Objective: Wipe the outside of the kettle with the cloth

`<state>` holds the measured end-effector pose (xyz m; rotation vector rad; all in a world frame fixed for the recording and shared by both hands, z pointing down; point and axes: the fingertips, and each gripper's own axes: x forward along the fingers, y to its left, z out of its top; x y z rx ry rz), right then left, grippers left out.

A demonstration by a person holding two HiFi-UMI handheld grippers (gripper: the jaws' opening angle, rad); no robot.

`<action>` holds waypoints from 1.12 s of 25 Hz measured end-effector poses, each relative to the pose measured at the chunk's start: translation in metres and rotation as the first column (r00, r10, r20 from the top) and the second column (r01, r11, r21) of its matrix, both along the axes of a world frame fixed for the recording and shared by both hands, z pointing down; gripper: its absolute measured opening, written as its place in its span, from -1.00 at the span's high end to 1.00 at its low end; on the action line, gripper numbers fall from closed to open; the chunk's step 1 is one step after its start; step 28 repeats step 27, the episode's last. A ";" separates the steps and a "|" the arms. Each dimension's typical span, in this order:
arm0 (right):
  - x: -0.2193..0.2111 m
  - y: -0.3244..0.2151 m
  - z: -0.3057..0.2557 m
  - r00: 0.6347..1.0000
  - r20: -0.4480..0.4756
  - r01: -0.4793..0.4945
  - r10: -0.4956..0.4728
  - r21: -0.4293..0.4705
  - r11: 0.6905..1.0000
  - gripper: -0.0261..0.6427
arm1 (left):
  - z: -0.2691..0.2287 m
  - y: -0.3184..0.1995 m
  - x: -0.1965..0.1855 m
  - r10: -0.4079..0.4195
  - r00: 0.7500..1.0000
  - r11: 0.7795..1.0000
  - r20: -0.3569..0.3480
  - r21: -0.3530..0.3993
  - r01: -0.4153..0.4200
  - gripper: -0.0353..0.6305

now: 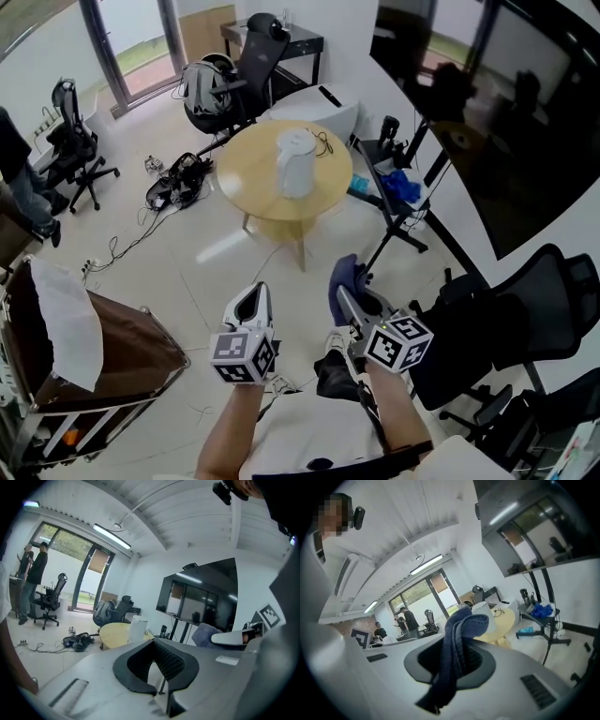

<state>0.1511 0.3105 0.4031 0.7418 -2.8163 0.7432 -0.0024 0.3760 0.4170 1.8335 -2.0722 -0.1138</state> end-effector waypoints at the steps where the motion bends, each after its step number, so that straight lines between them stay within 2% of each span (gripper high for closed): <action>1: -0.002 -0.002 -0.006 1.000 -0.012 0.002 -0.002 0.029 1.000 0.73 | -0.004 0.000 -0.002 -0.003 1.000 1.000 0.002 0.006 0.003 0.87; 4: -0.012 -0.008 -0.020 1.000 -0.019 0.014 -0.012 0.077 0.997 0.73 | -0.018 0.000 -0.007 -0.007 1.000 0.999 0.013 0.031 0.006 0.87; 12: -0.020 -0.012 -0.031 0.999 -0.014 0.042 -0.041 0.092 0.995 0.73 | -0.032 -0.007 -0.003 0.018 1.000 0.998 0.006 0.063 -0.018 0.87; 22: -0.012 -0.024 -0.024 0.999 -0.021 0.032 -0.030 0.073 0.997 0.73 | -0.027 -0.023 0.010 0.045 0.999 0.998 -0.010 0.054 -0.044 0.87; 28: -0.016 -0.022 -0.021 0.999 0.008 0.044 -0.044 0.042 0.998 0.73 | -0.028 -0.030 0.015 0.058 0.998 0.997 -0.012 0.054 -0.057 0.87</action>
